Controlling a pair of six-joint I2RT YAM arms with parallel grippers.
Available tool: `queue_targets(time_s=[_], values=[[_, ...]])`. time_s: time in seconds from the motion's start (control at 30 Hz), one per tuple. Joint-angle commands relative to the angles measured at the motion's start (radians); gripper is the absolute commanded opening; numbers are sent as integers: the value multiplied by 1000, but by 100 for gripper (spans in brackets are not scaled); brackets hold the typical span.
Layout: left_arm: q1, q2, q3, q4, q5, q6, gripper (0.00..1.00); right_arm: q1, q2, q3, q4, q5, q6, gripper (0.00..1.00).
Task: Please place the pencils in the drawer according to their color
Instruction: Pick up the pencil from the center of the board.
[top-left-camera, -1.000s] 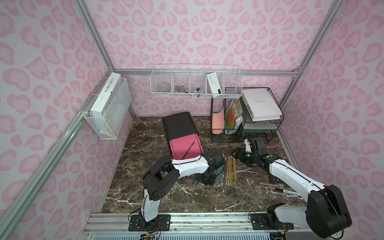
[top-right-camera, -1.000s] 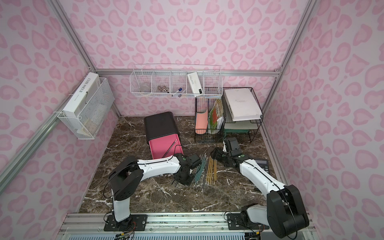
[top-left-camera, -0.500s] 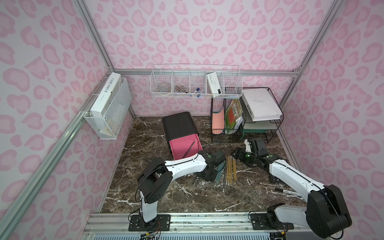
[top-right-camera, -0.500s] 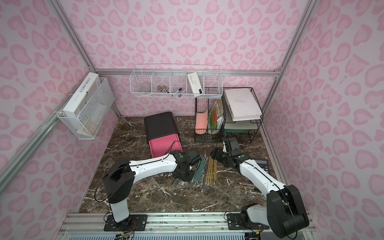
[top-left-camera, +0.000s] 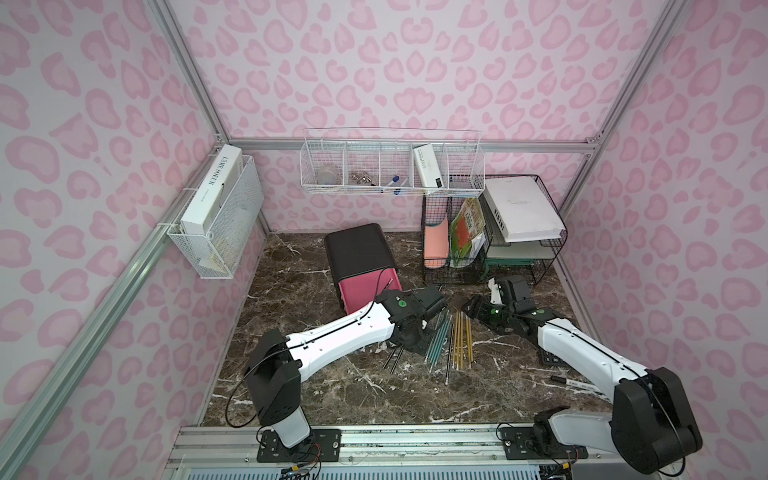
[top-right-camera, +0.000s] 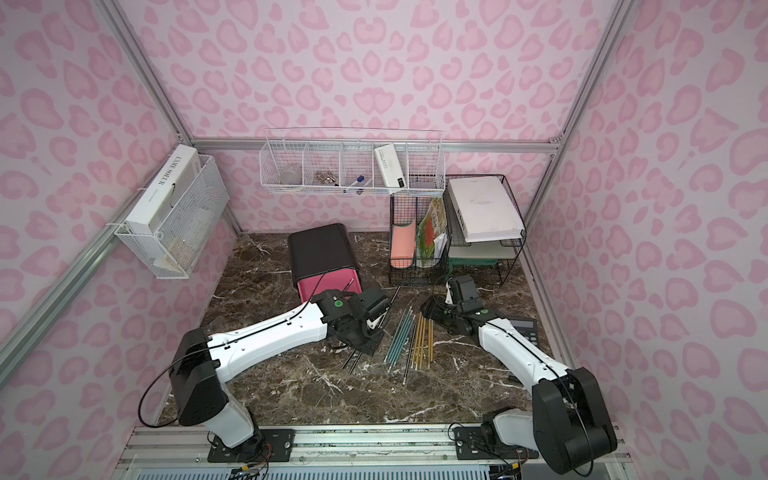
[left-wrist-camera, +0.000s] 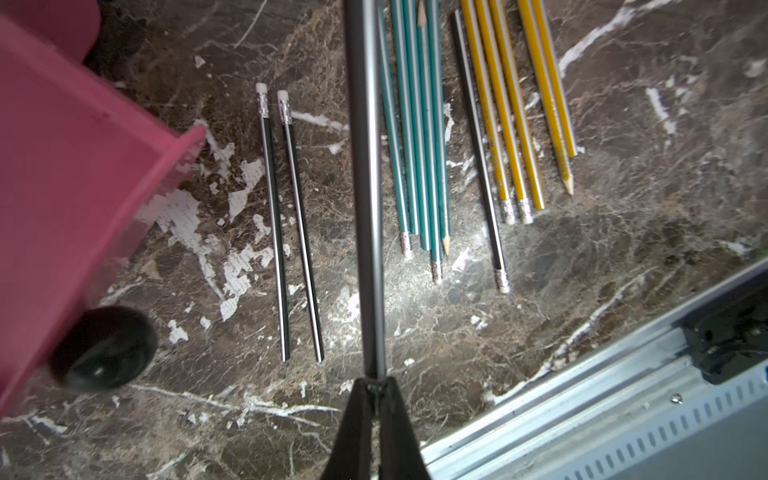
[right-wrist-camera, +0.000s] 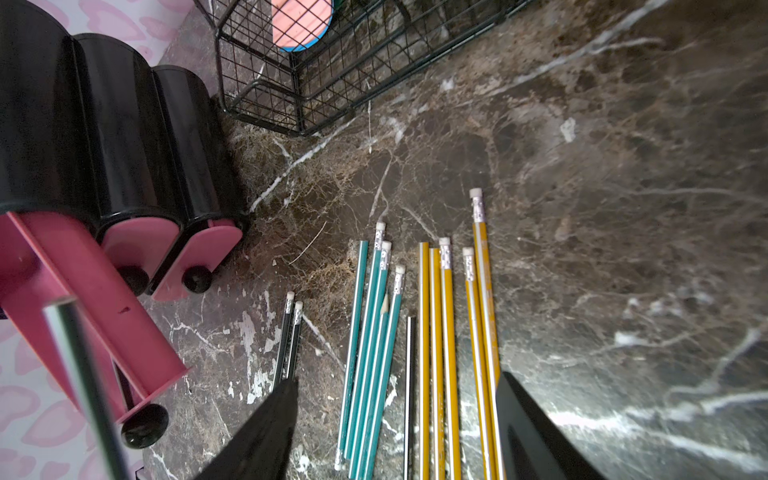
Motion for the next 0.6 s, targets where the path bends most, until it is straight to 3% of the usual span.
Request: queue_targets(time_s=[0.0, 0.2, 0.57], values=[[1, -47, 18, -88, -5, 4, 0, 0, 7, 11, 20, -8, 6, 67], [20, -117, 55, -252, -106, 2, 0, 2, 17, 11, 46, -15, 20, 67], [189, -257, -21, -363, -105, 92, 0, 29, 69, 42, 85, -19, 47, 67]])
